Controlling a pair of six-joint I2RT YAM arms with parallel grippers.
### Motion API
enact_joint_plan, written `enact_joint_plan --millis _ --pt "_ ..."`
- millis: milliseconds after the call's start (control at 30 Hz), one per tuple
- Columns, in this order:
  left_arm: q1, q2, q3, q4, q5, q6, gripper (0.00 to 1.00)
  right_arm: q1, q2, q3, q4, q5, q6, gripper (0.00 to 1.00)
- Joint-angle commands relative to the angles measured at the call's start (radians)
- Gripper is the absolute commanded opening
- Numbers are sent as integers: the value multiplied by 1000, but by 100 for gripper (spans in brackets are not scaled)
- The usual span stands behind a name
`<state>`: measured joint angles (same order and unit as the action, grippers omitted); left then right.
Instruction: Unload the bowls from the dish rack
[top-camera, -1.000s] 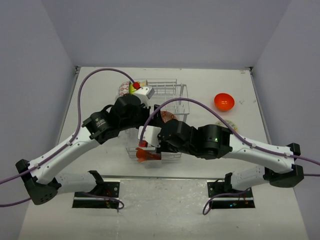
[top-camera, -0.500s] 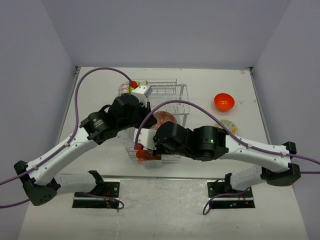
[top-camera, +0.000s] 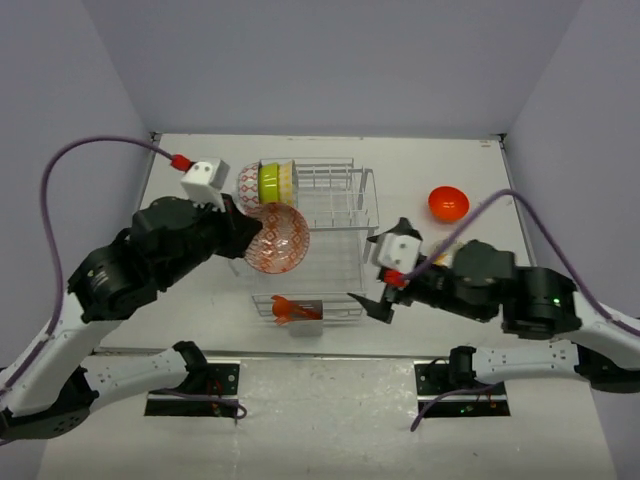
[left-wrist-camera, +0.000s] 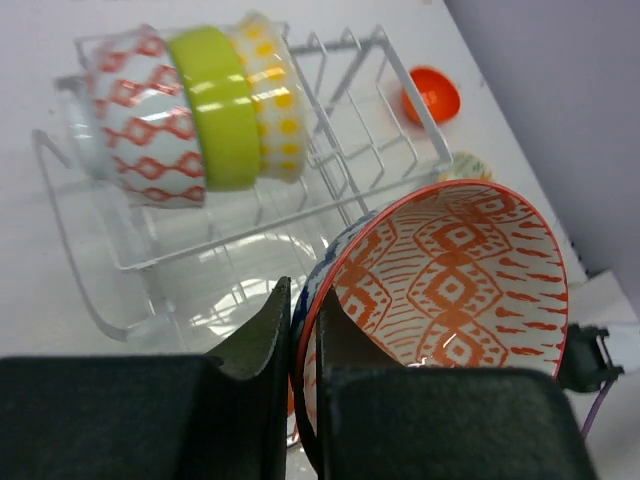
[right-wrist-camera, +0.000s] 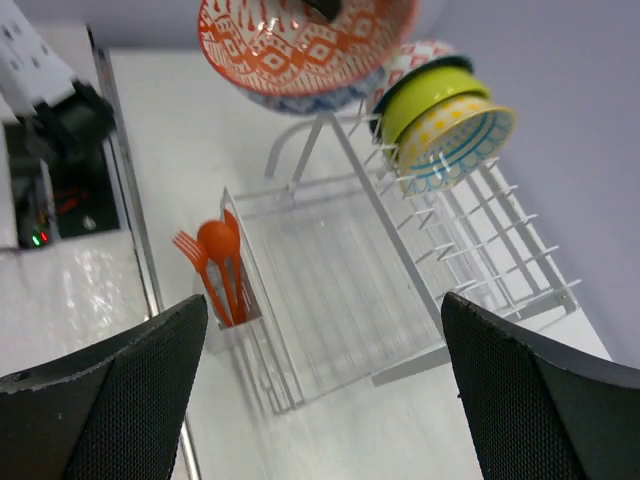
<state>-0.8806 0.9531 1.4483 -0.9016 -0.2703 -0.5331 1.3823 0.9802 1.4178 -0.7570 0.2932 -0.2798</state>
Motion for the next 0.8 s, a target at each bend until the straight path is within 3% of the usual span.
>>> enact_joint_plan --millis 0,33,67,100,267,300,367,500,667,700,733,767 --pt "-3 -109 131 -43 -256 -34 0 0 -171 -63 197 -42 114 99" --pt "-3 -117 144 -89 -327 -44 0 1 -213 -77 218 -10 135 99" --pt "-3 -120 153 -114 -411 -48 0 1 -224 -94 247 123 186 99" --pt "-3 -106 171 -141 -563 -62 0 0 -229 -120 293 197 206 99" --pt "-7 -83 257 -171 -771 -116 0 -109 -111 -100 300 477 250 99" --pt "-12 -83 279 -155 -821 -114 0 -179 -106 -102 300 416 272 99" --pt "-50 -65 355 -143 -893 -99 0 -522 -144 -147 318 196 415 99" --pt "-182 36 486 -219 -963 -128 0 -701 -276 -294 432 55 511 99" --pt "-161 182 422 -188 -885 -146 0 -717 -337 -345 450 38 487 99" --pt "-114 199 394 -116 -812 -134 0 -718 -348 -347 449 38 484 99" --pt "75 200 350 -43 -699 -51 0 -718 -353 -349 449 31 475 99" --pt "186 194 249 101 -414 -21 0 -718 -357 -353 447 29 470 99"
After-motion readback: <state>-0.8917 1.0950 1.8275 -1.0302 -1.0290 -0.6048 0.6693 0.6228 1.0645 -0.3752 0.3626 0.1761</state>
